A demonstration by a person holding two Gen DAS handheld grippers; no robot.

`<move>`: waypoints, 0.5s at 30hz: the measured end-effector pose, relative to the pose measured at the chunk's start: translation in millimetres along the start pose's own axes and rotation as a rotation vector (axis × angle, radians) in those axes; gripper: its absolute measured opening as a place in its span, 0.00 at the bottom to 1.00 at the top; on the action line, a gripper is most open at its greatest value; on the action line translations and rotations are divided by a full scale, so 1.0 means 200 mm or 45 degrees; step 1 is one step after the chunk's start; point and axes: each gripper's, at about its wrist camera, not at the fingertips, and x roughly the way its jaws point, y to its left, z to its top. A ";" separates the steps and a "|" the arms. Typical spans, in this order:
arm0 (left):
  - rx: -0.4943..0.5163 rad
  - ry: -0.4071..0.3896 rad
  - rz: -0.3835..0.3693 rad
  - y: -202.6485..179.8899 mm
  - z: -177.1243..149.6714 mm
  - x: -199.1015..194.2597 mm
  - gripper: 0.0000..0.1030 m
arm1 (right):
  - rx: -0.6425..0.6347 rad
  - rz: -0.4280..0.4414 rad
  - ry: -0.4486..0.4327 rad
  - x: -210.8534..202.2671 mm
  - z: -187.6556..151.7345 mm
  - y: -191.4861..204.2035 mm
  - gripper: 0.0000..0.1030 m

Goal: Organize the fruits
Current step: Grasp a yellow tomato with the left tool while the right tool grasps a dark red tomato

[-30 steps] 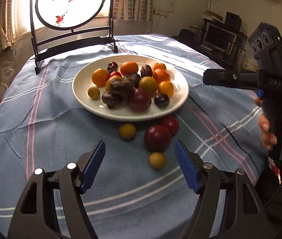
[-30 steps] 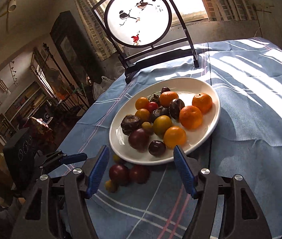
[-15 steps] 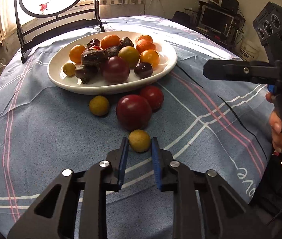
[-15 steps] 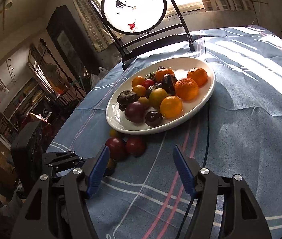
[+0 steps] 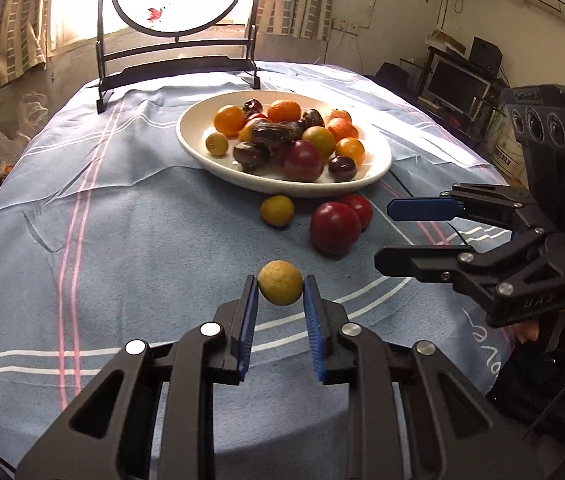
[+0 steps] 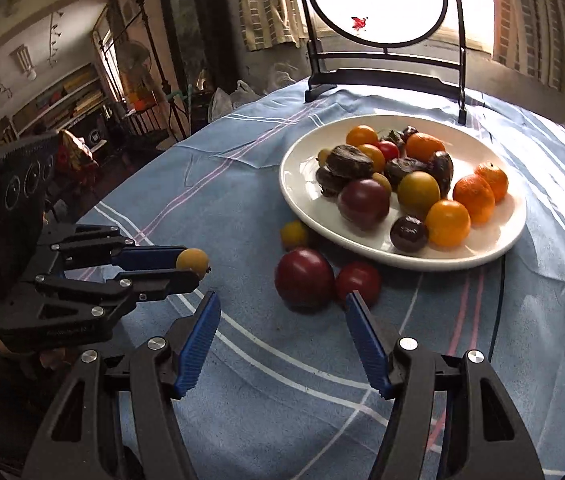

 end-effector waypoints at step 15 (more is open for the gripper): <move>-0.063 -0.017 -0.028 0.09 -0.02 -0.01 0.21 | -0.232 -0.238 0.101 0.18 0.08 0.05 0.36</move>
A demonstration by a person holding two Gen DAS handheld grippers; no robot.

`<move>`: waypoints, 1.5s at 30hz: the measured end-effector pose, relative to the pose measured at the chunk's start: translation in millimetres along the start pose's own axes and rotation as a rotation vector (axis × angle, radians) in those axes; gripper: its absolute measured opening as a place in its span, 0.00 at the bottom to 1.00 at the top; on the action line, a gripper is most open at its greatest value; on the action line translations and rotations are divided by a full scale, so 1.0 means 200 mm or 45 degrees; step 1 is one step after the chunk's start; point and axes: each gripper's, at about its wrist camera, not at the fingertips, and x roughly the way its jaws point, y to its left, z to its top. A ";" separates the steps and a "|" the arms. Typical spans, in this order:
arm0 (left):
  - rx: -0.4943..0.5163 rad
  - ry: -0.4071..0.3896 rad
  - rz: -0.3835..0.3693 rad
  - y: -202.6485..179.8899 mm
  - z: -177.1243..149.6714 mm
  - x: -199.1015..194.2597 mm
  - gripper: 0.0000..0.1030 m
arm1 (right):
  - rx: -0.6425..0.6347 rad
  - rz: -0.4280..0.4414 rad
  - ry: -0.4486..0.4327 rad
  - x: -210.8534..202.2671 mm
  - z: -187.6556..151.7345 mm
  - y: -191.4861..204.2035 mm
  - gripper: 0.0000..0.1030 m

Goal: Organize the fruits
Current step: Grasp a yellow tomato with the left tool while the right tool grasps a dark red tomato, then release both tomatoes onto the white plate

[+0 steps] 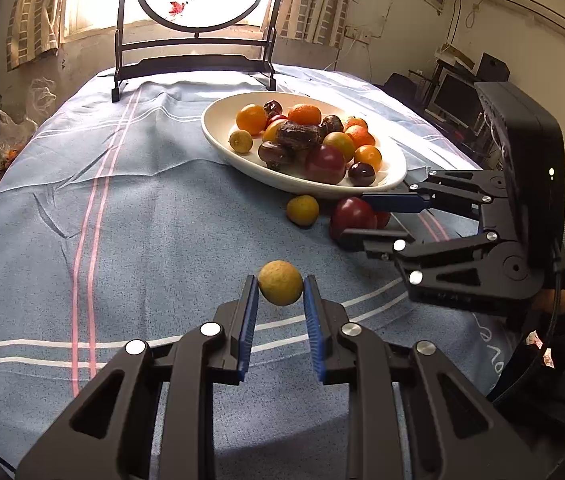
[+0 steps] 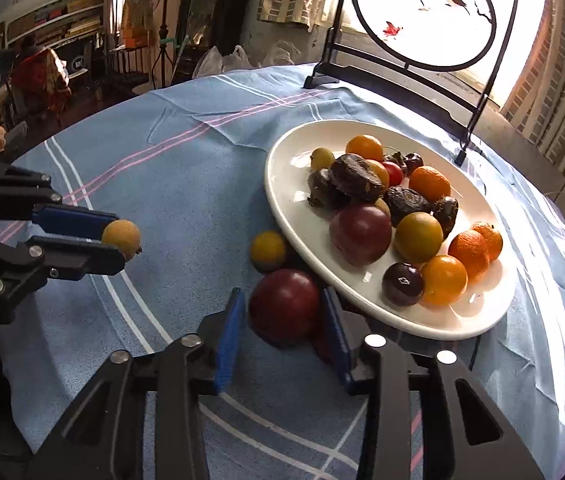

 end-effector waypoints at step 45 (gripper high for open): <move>0.132 0.112 0.066 -0.06 0.32 0.35 0.62 | 0.619 0.182 -0.264 -0.25 -0.16 -0.59 0.49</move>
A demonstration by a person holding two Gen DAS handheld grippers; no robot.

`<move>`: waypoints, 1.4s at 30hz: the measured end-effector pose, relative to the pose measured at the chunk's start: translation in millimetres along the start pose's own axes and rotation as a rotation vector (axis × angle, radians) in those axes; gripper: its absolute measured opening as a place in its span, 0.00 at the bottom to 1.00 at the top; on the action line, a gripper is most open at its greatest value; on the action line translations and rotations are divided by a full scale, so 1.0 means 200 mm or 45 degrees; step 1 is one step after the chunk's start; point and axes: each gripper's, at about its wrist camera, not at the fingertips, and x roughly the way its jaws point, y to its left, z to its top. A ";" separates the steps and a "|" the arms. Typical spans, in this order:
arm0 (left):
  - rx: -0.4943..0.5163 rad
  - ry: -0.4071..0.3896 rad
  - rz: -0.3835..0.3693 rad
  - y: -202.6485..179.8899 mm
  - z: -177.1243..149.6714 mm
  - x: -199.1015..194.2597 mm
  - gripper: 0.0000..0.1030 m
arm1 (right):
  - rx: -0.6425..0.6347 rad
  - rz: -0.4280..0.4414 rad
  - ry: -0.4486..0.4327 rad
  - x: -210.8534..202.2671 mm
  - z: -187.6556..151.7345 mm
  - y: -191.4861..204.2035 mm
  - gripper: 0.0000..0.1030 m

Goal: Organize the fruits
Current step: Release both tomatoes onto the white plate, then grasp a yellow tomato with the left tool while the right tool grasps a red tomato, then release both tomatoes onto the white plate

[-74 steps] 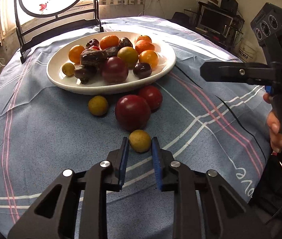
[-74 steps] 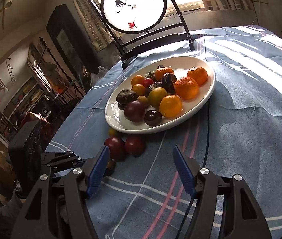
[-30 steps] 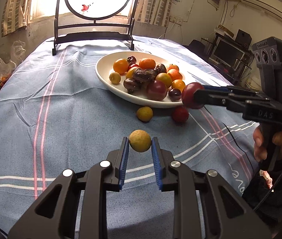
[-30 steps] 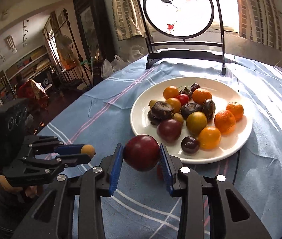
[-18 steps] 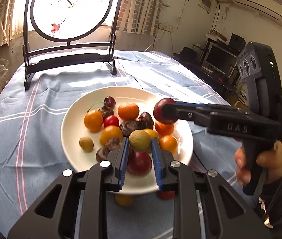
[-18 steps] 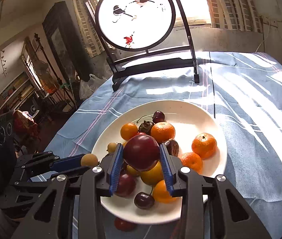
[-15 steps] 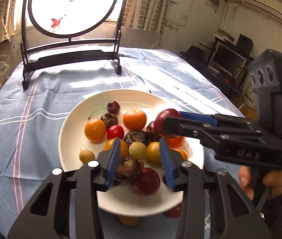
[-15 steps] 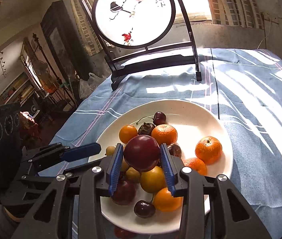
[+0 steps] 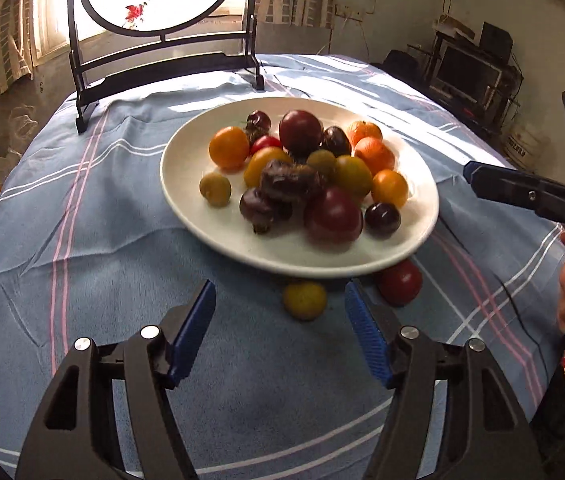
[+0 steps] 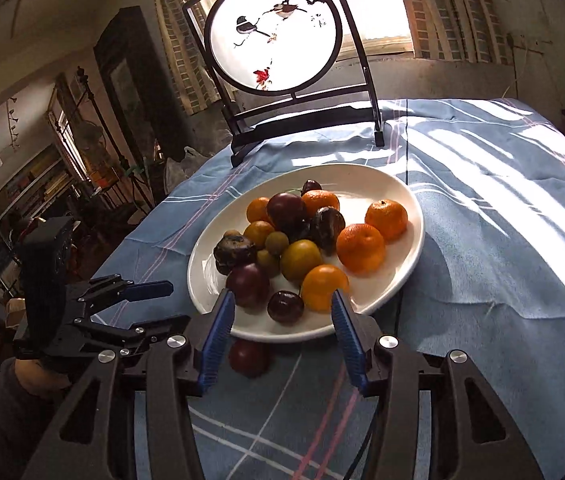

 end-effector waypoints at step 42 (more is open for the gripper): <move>-0.027 -0.154 -0.104 -0.07 0.02 -0.22 0.25 | -0.103 -0.079 0.121 0.05 0.04 0.06 0.29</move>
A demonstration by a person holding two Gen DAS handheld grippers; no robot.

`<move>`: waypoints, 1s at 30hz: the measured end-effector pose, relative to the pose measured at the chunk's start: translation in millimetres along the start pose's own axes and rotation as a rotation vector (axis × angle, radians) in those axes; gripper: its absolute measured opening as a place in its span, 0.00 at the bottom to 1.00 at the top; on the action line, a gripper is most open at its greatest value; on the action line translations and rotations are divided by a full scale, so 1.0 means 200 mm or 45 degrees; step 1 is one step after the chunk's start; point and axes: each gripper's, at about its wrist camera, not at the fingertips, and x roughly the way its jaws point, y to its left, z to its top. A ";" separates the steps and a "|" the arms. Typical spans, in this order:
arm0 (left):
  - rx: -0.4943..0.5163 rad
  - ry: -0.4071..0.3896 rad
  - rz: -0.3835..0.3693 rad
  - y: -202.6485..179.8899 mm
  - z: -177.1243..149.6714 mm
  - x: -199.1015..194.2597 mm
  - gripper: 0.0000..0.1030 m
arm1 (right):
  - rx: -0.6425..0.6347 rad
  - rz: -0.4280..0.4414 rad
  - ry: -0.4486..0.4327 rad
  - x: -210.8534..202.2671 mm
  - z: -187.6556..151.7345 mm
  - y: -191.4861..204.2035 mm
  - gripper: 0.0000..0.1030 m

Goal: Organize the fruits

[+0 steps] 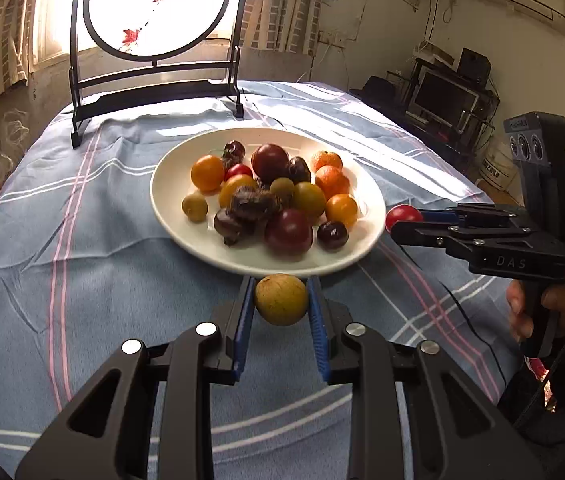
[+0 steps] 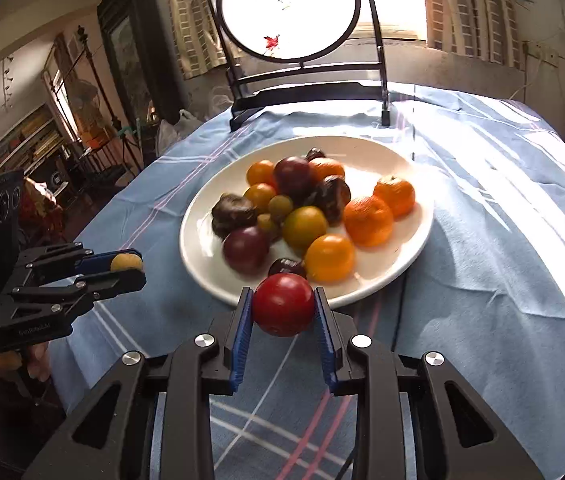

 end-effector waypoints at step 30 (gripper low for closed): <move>-0.260 -0.064 0.316 -0.06 -0.21 -0.39 0.95 | 0.132 -0.138 -0.194 -0.51 -0.25 -0.03 0.96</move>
